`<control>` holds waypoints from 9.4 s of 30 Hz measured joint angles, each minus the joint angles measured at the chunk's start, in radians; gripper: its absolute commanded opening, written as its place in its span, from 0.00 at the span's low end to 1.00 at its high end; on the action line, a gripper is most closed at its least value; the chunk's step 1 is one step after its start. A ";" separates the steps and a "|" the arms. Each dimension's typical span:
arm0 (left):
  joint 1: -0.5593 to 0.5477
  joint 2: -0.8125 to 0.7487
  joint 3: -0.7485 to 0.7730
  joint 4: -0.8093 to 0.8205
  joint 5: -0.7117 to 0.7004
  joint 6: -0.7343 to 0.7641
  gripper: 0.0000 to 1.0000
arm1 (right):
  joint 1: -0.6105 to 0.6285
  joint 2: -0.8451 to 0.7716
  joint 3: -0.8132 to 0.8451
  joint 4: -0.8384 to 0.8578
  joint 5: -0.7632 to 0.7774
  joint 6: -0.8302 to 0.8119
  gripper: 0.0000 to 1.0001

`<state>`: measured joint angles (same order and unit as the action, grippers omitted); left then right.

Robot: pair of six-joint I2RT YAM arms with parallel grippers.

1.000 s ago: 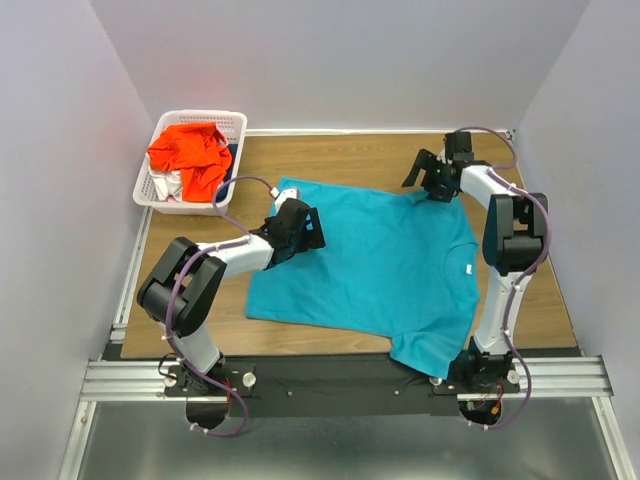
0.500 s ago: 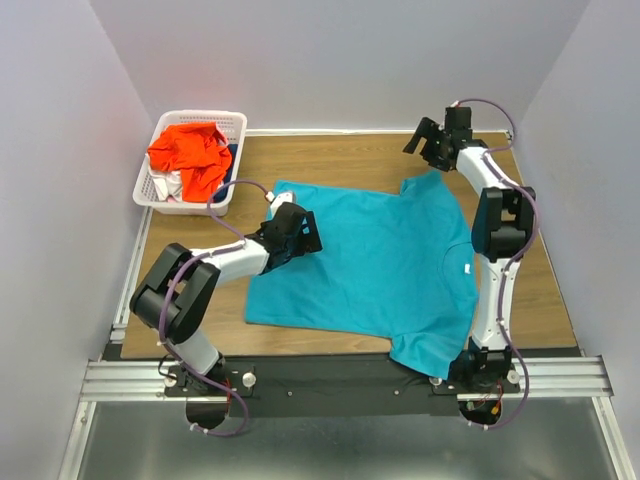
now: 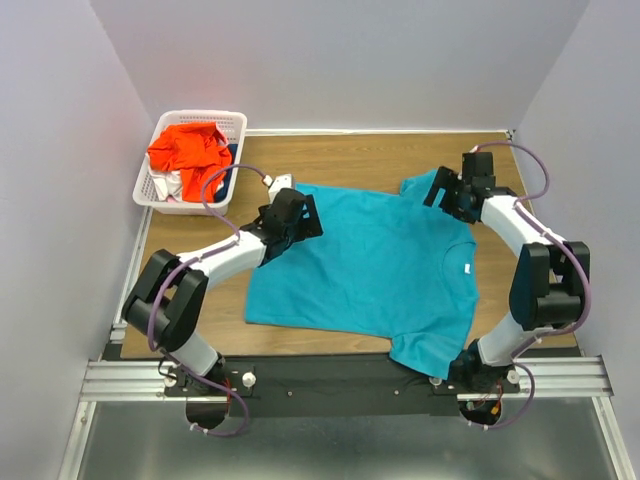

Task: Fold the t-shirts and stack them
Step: Flatten the tshirt out, then fold the tshirt

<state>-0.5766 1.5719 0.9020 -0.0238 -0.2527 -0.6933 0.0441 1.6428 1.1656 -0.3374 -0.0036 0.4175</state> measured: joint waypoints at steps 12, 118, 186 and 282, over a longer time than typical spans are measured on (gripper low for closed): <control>0.092 0.198 0.178 -0.084 -0.016 0.047 0.98 | 0.000 0.143 -0.036 -0.030 0.053 -0.028 1.00; 0.117 -0.375 -0.377 -0.298 -0.063 -0.279 0.00 | 0.314 -0.476 -0.370 -0.217 0.159 0.196 0.95; 0.184 -0.369 -0.204 -0.298 -0.063 -0.232 0.00 | 0.622 -0.204 -0.069 -0.549 0.499 0.321 0.01; 0.171 0.100 0.170 -0.245 -0.069 -0.097 0.98 | 0.277 0.632 0.660 -0.169 0.231 -0.201 1.00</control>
<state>-0.4053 1.6722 1.0721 -0.2684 -0.3222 -0.7906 0.3214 2.2753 1.8259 -0.5064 0.2276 0.2169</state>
